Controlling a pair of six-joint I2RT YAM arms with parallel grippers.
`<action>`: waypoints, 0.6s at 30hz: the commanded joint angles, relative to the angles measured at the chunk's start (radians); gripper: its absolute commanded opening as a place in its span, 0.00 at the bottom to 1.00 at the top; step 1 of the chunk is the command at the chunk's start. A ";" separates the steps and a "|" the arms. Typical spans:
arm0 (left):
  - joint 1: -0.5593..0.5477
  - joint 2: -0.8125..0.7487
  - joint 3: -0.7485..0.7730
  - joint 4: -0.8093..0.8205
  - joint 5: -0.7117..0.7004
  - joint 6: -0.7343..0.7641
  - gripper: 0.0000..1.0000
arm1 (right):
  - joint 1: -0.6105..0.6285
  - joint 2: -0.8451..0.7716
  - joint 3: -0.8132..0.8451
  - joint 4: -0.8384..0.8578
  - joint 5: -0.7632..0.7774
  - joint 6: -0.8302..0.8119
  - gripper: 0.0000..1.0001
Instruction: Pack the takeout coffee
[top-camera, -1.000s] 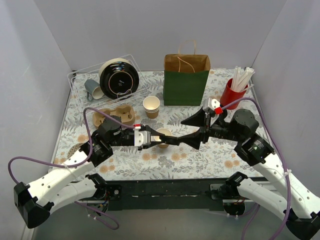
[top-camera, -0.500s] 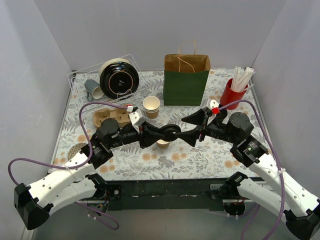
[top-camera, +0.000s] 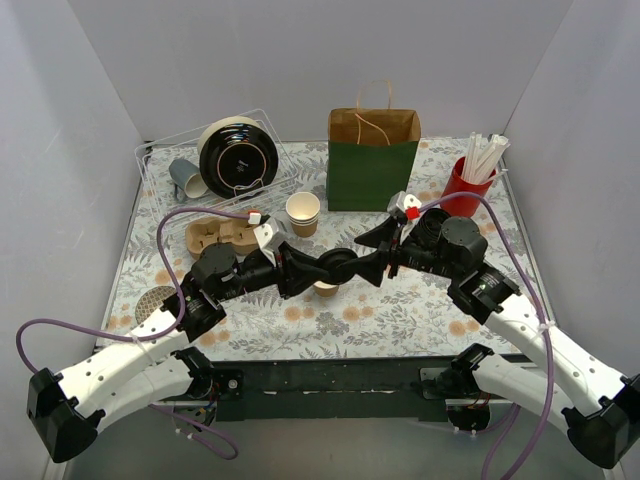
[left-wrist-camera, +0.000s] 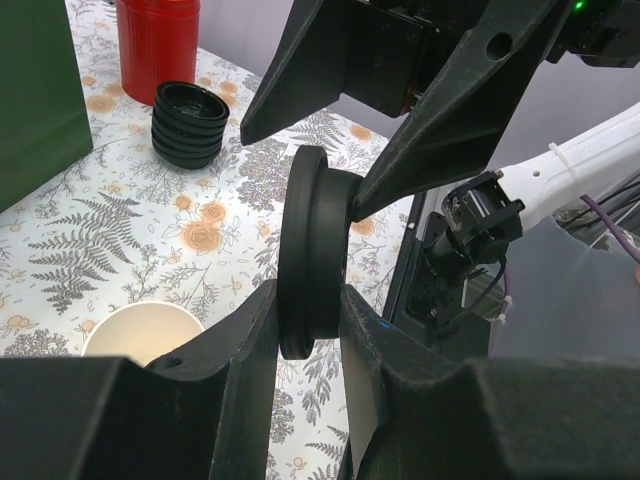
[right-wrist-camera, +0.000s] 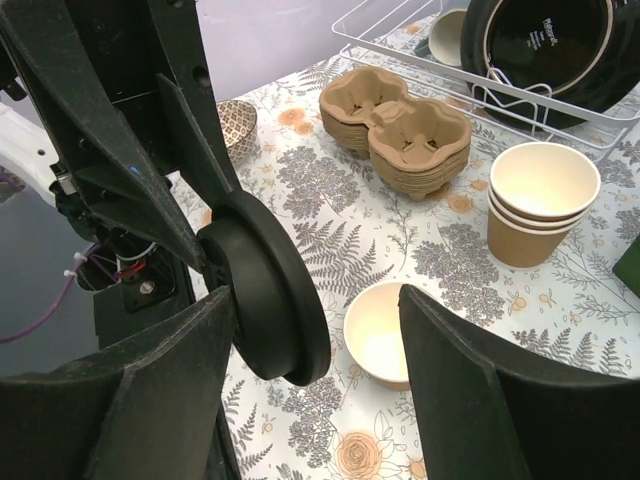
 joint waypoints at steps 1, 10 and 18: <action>-0.003 -0.006 -0.006 0.035 -0.006 -0.017 0.17 | 0.003 0.026 -0.005 0.053 -0.026 0.008 0.71; -0.003 0.011 -0.003 0.027 -0.012 -0.022 0.16 | 0.003 0.056 -0.012 0.040 -0.079 -0.001 0.44; -0.003 0.031 0.014 -0.008 -0.068 -0.013 0.32 | 0.003 0.046 -0.021 0.002 -0.038 0.004 0.13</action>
